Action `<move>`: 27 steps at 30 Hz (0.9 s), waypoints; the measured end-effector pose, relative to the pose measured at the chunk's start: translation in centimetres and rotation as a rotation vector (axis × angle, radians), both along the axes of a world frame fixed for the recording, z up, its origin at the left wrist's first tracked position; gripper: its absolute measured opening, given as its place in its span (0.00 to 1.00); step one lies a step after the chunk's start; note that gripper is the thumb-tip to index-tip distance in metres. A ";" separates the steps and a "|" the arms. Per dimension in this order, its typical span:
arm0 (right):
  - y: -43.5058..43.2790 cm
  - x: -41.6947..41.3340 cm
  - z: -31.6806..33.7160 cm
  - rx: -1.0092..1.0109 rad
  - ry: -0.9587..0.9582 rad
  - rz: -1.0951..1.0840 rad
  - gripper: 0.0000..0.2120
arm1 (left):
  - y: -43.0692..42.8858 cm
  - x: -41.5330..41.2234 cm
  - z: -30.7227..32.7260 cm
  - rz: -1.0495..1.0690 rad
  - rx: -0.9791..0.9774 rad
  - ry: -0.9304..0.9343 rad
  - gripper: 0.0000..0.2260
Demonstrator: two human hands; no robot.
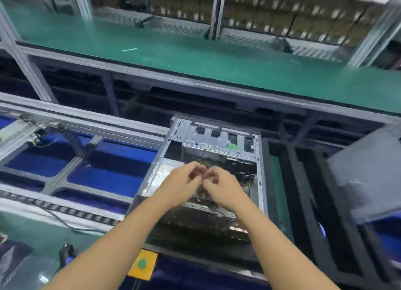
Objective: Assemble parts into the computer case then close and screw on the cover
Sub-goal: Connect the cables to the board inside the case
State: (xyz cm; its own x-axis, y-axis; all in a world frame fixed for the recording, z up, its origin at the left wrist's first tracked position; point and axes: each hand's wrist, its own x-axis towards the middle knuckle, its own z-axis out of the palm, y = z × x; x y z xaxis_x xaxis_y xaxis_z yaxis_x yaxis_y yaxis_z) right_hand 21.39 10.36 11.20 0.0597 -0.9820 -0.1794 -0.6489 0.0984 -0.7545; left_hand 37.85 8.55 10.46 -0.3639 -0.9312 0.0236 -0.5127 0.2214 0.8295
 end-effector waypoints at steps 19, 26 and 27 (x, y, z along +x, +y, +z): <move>-1.9 -10.1 -2.6 0.401 0.064 0.605 0.19 | -4.2 -4.6 -5.8 -0.194 0.537 -0.233 0.21; -2.8 -9.2 -2.6 0.524 0.221 0.695 0.14 | -5.1 -3.9 -6.1 -0.271 0.674 -0.157 0.12; -2.7 -9.2 -2.5 0.520 0.175 0.673 0.13 | -5.3 -3.9 -6.2 -0.305 0.685 -0.165 0.12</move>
State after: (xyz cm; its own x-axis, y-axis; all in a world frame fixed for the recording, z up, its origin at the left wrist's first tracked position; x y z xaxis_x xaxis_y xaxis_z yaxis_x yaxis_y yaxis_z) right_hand 12.17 7.62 8.70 0.5279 -0.5389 -0.6565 -0.7955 -0.0431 -0.6044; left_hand 33.96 3.29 4.25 -0.5561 -0.5760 -0.5991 -0.6403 -0.1627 0.7507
